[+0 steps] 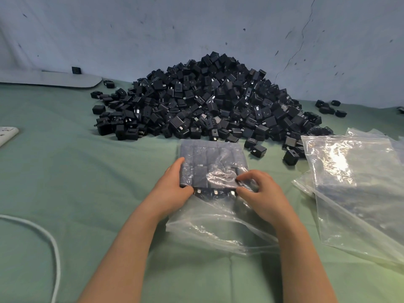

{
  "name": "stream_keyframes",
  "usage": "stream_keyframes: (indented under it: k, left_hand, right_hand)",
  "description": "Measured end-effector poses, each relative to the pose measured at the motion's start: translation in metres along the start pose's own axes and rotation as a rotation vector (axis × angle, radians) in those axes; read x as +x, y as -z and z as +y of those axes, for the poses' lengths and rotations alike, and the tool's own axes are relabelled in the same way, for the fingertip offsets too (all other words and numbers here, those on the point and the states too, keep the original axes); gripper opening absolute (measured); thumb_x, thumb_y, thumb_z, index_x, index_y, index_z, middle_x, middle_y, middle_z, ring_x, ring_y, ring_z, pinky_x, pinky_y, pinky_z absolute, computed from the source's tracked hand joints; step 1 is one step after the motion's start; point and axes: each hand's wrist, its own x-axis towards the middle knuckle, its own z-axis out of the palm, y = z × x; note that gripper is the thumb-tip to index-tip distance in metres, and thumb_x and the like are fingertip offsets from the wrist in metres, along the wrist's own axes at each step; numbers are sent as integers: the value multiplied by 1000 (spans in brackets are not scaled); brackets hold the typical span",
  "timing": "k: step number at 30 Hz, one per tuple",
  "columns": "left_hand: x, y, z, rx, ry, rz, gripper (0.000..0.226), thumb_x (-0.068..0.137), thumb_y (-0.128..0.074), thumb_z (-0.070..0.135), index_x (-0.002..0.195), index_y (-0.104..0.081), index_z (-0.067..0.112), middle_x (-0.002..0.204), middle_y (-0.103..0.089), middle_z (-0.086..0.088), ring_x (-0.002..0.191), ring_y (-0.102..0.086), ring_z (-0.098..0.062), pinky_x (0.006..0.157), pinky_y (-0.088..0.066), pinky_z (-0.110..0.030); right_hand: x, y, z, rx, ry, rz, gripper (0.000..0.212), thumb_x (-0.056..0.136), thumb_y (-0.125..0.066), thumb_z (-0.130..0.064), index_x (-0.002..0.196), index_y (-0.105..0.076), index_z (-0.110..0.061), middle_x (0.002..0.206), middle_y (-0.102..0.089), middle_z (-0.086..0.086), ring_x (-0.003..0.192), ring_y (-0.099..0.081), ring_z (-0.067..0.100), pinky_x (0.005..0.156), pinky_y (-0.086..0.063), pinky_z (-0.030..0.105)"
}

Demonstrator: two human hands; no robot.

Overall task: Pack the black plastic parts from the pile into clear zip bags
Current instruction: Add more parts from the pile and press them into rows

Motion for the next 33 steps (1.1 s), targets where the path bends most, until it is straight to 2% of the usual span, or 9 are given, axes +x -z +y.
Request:
stream_keyframes:
  k: [11, 14, 17, 21, 24, 28, 30, 32, 33]
  left_hand:
    - [1, 1, 1, 2, 12, -13, 77, 87, -52, 8, 151, -14, 27, 153, -28, 4, 128, -46, -28, 106, -38, -42]
    - [1, 3, 3, 17, 11, -20, 77, 87, -52, 8, 151, -13, 26, 152, -29, 4, 128, -45, -25, 107, -38, -40]
    - [1, 3, 3, 26, -1, -17, 77, 87, -53, 8, 151, -13, 25, 152, -31, 3, 129, -44, -21, 107, -37, -38]
    - [0, 2, 2, 47, -12, -8, 76, 87, -53, 8, 151, -14, 24, 152, -29, 3, 133, -38, -17, 109, -33, -33]
    - [-1, 2, 2, 73, -13, 9, 76, 87, -54, 8, 151, -15, 25, 153, -28, 2, 136, -33, -15, 103, -29, -22]
    - [-2, 2, 0, 120, -8, 44, 77, 86, -56, 9, 151, -15, 24, 151, -32, 0, 131, -39, -17, 98, -30, -21]
    - [-3, 3, -2, 124, -3, 42, 77, 86, -57, 11, 150, -16, 24, 150, -33, 0, 131, -39, -17, 98, -30, -20]
    - [-1, 5, -3, 97, 10, 11, 79, 86, -59, 14, 151, -14, 23, 151, -30, -1, 133, -37, -18, 104, -31, -24]
    - [0, 7, -3, 81, 17, -12, 82, 86, -60, 16, 151, -12, 22, 153, -28, -1, 135, -36, -18, 108, -31, -28]
  right_hand:
    - [2, 0, 2, 0, -4, 5, 19, 86, -66, -18, 100, -63, -30, 113, -49, -11, 98, -48, 5, 89, -32, 18]
    - [3, -1, 2, 5, 6, 24, 19, 85, -65, -17, 98, -63, -31, 108, -50, -14, 93, -49, 0, 87, -33, 18]
    - [4, -2, 3, 21, 12, 57, 18, 86, -61, -15, 96, -65, -29, 99, -53, -19, 86, -48, -12, 74, -34, 9]
    - [6, -5, 4, 40, -3, 78, 21, 88, -56, -12, 97, -67, -28, 94, -55, -23, 92, -50, -4, 69, -29, -2]
    - [7, -7, 3, 49, 3, 78, 23, 88, -55, -10, 96, -66, -29, 94, -57, -21, 95, -52, -1, 72, -34, 7]
    - [10, -9, 1, 51, 7, 66, 24, 87, -54, -11, 95, -66, -31, 90, -55, -28, 96, -54, 1, 77, -37, 16]
    - [12, -8, 2, 58, 10, 65, 24, 87, -55, -11, 96, -65, -31, 93, -58, -23, 97, -53, 0, 75, -37, 10]
    - [13, -7, 4, 67, 0, 56, 24, 88, -55, -11, 99, -63, -31, 98, -58, -21, 98, -52, -1, 69, -35, 1]
    - [13, -6, 5, 66, -8, 54, 24, 89, -55, -11, 101, -62, -31, 99, -57, -20, 98, -51, 0, 68, -35, 3]
